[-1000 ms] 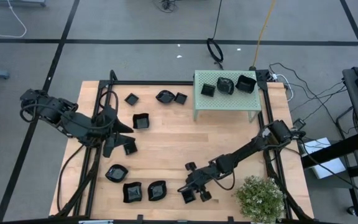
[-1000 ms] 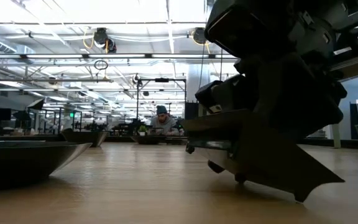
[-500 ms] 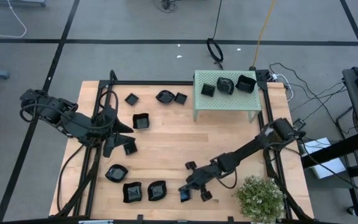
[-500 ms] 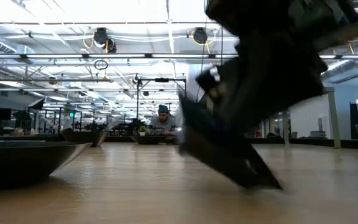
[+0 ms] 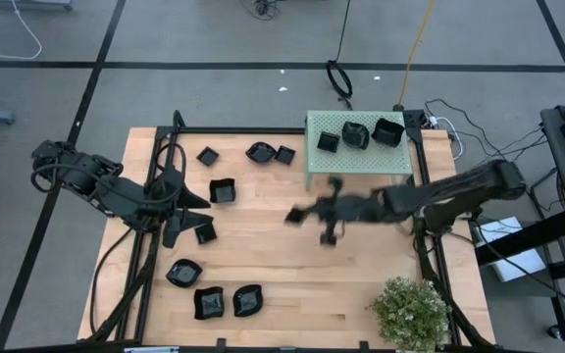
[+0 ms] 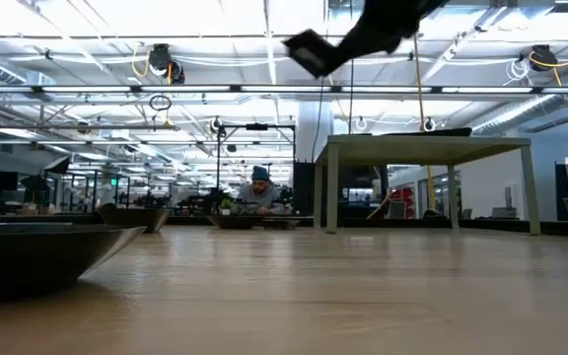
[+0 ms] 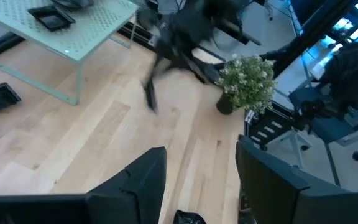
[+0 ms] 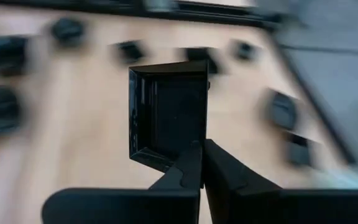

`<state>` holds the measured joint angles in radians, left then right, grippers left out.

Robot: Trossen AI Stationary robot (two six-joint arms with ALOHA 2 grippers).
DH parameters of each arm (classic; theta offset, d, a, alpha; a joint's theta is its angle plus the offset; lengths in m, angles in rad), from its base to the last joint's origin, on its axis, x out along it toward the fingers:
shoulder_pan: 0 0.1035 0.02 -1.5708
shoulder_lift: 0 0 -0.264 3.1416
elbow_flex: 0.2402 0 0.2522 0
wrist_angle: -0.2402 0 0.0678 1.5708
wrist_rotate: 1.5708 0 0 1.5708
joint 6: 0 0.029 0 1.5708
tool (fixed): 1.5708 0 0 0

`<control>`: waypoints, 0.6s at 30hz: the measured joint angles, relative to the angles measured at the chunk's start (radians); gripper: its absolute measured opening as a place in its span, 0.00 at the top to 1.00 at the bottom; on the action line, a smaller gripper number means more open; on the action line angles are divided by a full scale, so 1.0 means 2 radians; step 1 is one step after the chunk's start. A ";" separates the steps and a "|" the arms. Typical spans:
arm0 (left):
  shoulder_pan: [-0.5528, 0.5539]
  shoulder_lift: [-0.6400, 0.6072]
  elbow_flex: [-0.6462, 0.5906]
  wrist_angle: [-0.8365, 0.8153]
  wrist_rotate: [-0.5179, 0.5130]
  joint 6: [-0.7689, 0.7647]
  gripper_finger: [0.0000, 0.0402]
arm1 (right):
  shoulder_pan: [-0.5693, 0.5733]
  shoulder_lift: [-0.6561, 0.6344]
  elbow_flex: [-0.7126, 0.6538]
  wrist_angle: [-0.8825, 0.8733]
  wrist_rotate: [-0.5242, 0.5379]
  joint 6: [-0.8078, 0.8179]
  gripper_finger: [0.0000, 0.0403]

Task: Pick & Place Mini shaped plates
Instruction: Stack the square plate on top of the square plate on the shelf

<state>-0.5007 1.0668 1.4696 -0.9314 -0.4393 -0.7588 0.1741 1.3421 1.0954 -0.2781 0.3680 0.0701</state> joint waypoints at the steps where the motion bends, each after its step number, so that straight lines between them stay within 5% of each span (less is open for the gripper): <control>1: 0.000 0.000 0.000 0.000 -0.006 0.001 0.51 | -0.018 -0.019 0.000 -0.019 0.012 0.009 1.00; 5: 0.000 0.000 0.000 0.000 -0.033 0.005 0.51 | -0.106 -0.080 0.000 -0.076 0.026 0.034 1.00; 9: 0.005 0.000 0.000 0.000 -0.043 0.046 0.51 | -0.191 -0.105 0.000 -0.078 0.016 -0.050 1.00; 18: 0.032 0.000 0.000 0.000 -0.084 0.094 0.51 | -0.365 -0.081 0.000 -0.074 -0.134 -0.156 1.00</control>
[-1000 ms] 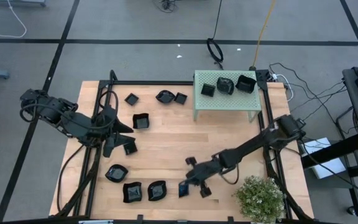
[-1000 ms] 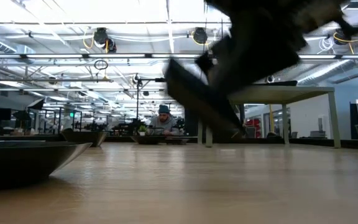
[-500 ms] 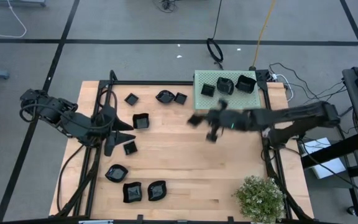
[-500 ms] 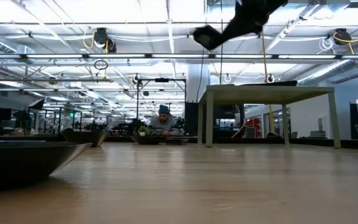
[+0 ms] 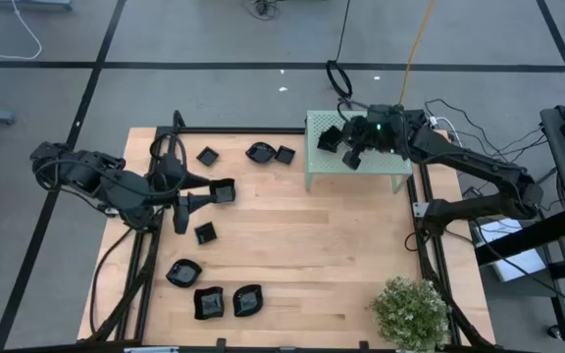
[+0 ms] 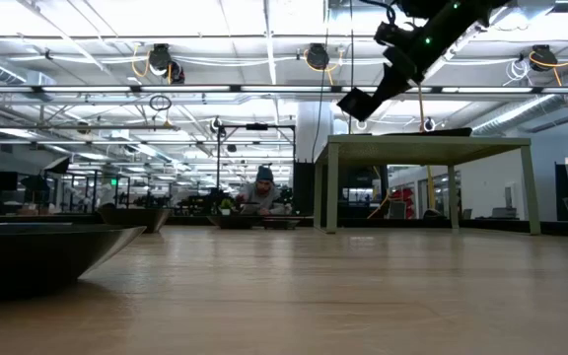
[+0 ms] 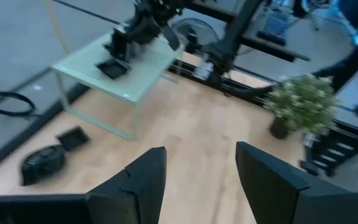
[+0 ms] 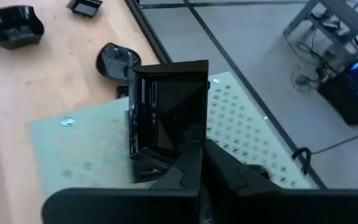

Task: Pick & Place Mini shaped plates
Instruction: Stack the square plate on top of the square plate on the shelf

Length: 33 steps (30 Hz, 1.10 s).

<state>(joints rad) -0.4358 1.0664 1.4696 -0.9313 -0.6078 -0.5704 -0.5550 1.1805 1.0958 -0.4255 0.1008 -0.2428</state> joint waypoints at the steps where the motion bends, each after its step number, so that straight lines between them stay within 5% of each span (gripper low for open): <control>1: 0.004 0.000 0.000 0.000 -0.003 0.010 0.51 | -0.010 0.004 0.000 0.003 -0.014 -0.015 1.00; 5: 0.020 0.000 0.000 0.000 -0.004 0.060 0.51 | -0.033 0.018 0.000 0.004 -0.053 -0.062 1.00; 19: 0.083 0.000 0.000 0.000 -0.003 0.197 0.51 | -0.037 0.054 0.000 0.029 -0.052 -0.107 1.00; 33: 0.124 0.000 0.000 0.001 -0.003 0.205 0.51 | -0.037 0.024 0.000 0.028 -0.053 -0.108 0.75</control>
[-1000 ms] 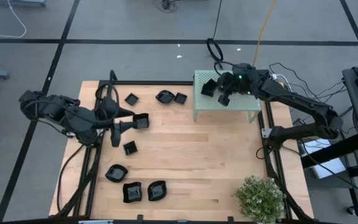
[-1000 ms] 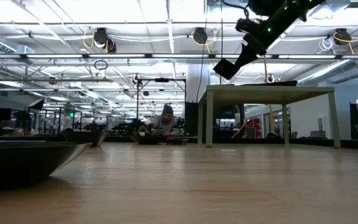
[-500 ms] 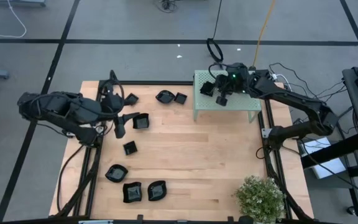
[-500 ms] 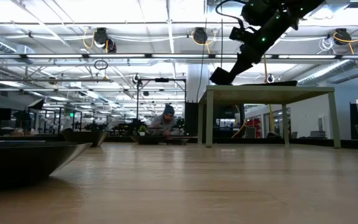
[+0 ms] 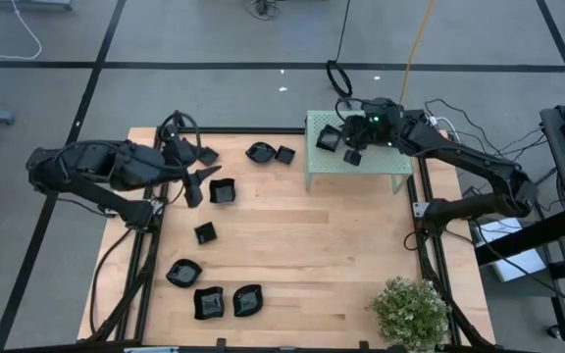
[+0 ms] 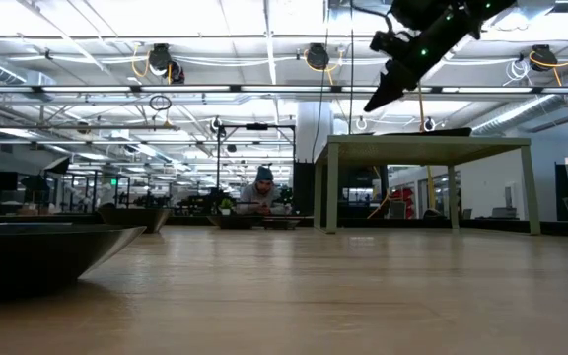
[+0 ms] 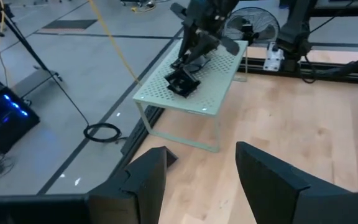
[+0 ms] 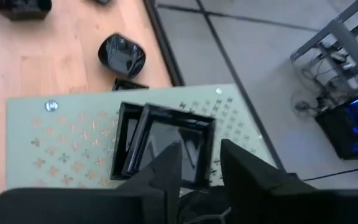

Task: Pick & Place Mini shaped plates
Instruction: Stack the square plate on top of the square plate on the shelf

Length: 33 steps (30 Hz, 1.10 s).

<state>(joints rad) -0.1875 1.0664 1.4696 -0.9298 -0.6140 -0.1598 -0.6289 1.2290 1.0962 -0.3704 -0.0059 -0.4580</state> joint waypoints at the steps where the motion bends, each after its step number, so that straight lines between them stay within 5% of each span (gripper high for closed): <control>1: 0.002 0.000 0.000 0.000 0.000 0.000 0.51 | 0.000 -0.006 0.000 0.000 0.000 0.000 0.74; 15: 0.002 0.001 0.000 0.130 0.001 -0.048 0.51 | 0.003 -0.083 0.000 0.041 -0.001 0.046 0.73; 33: 0.002 0.028 0.000 0.147 0.001 -0.054 0.51 | 0.003 -0.086 0.000 0.040 0.001 0.054 0.73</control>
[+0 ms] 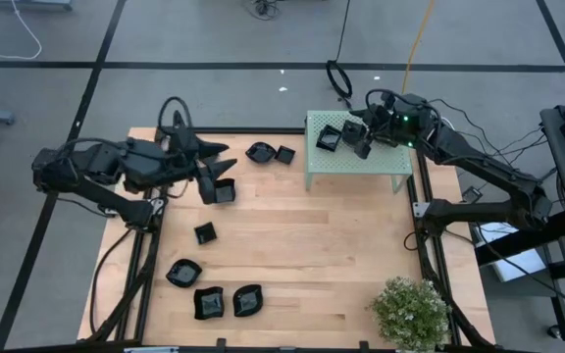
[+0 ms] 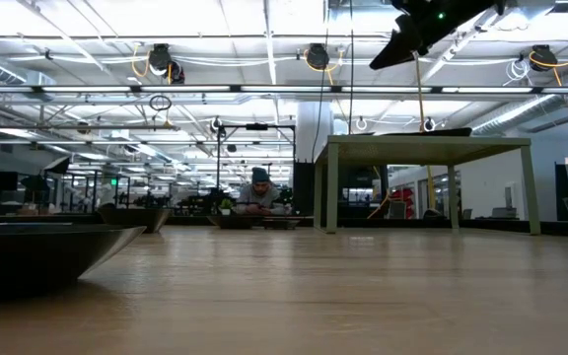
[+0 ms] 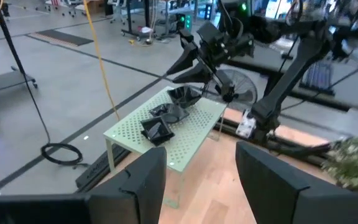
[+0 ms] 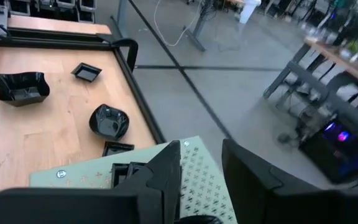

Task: Pick & Place Mini shaped plates
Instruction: Stack the square plate on top of the square plate on the shelf

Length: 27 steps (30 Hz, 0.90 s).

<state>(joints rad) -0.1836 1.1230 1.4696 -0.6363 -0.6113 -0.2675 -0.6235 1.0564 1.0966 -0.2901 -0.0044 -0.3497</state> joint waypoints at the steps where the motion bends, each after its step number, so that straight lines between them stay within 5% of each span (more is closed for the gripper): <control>1: 0.000 0.005 0.000 0.001 0.000 0.005 0.51 | 0.000 0.004 0.000 -0.003 0.000 0.009 0.73; 6: 0.001 0.035 0.000 0.003 -0.023 0.025 0.51 | 0.000 0.046 0.000 -0.003 0.026 0.069 0.73; 13: 0.011 0.057 0.000 0.003 -0.040 0.026 0.51 | -0.002 0.121 0.000 0.033 0.147 0.034 0.73; 22: 0.025 0.056 0.000 0.003 -0.040 -0.004 0.51 | -0.006 0.163 0.000 0.060 0.144 0.007 0.73; 27: 0.026 0.055 0.000 0.003 -0.040 0.000 0.51 | -0.005 0.164 0.000 0.065 0.091 -0.007 0.73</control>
<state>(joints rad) -0.1310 1.2339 1.4696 -0.6304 -0.6908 -0.2675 -0.6338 1.3846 1.0966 -0.1593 0.1785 -0.3639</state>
